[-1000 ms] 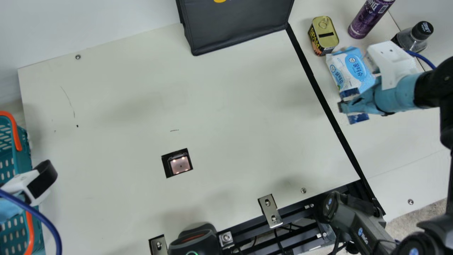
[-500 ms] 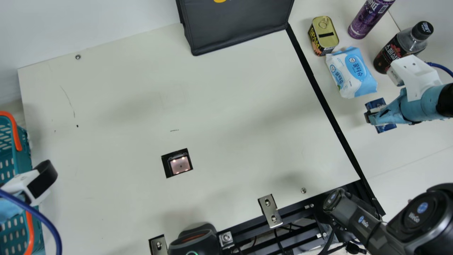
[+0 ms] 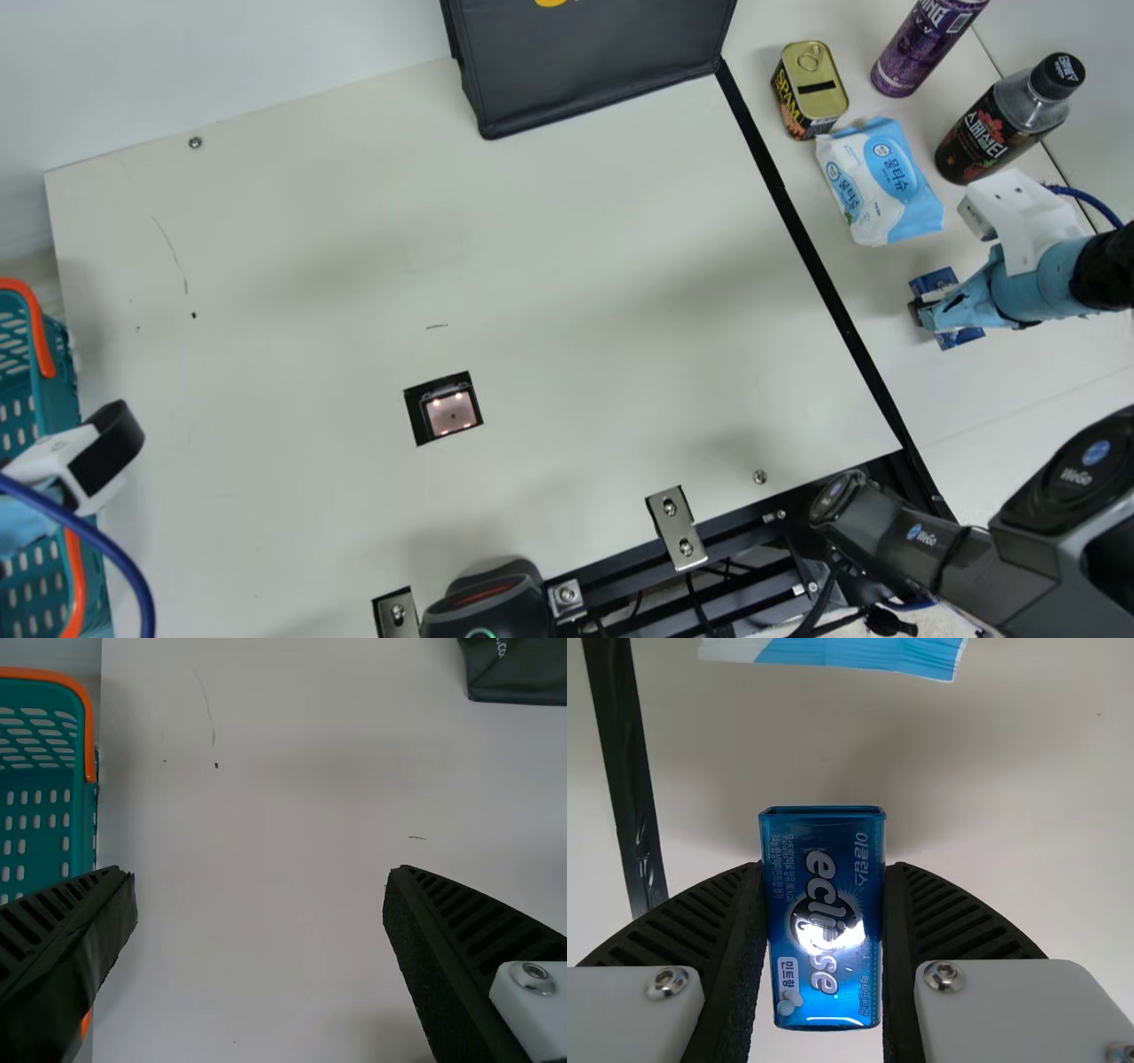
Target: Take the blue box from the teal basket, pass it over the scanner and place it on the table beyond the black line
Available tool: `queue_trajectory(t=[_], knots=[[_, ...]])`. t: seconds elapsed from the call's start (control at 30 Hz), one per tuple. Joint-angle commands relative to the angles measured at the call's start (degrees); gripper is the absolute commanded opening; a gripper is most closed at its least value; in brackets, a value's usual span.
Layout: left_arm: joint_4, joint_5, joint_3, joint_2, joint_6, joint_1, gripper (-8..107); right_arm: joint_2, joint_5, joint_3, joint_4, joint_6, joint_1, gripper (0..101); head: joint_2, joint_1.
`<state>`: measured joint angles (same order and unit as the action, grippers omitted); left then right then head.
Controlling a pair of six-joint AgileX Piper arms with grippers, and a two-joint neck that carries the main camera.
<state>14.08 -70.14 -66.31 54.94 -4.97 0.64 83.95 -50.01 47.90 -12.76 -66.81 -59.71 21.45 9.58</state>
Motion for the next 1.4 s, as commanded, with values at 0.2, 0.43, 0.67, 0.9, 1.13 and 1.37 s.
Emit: queue_trajectory(t=[0.2, 0.43, 0.67, 0.9, 1.13, 1.37], knots=[[0.0, 0.0, 0.0, 0.0, 0.0, 0.0, 90, 2.49, 2.62, 0.21, -0.41, 0.66, 1.12, 0, 0.13, -1.66], [0.0, 0.0, 0.0, 0.0, 0.0, 0.0, 90, 3.9, 3.96, 0.7, -0.49, 2.07, 2.63, 17, 0.13, -1.66], [0.0, 0.0, 0.0, 0.0, 0.0, 0.0, 90, 4.85, 4.96, 0.96, -0.16, 3.81, 3.98, 40, 0.13, -1.66], [0.0, 0.0, 0.0, 0.0, 0.0, 0.0, 90, 5.34, 5.67, 0.97, 0.21, 5.25, 4.97, 63, 0.13, -1.66], [0.0, 0.0, 0.0, 0.0, 0.0, 0.0, 90, 4.08, 5.48, 1.23, 1.33, 7.29, 5.95, 87, 0.13, -1.66], [0.0, 0.0, 0.0, 0.0, 0.0, 0.0, 90, -1.78, 0.81, 4.04, 5.25, 14.32, 9.86, 95, 0.13, -1.66]])
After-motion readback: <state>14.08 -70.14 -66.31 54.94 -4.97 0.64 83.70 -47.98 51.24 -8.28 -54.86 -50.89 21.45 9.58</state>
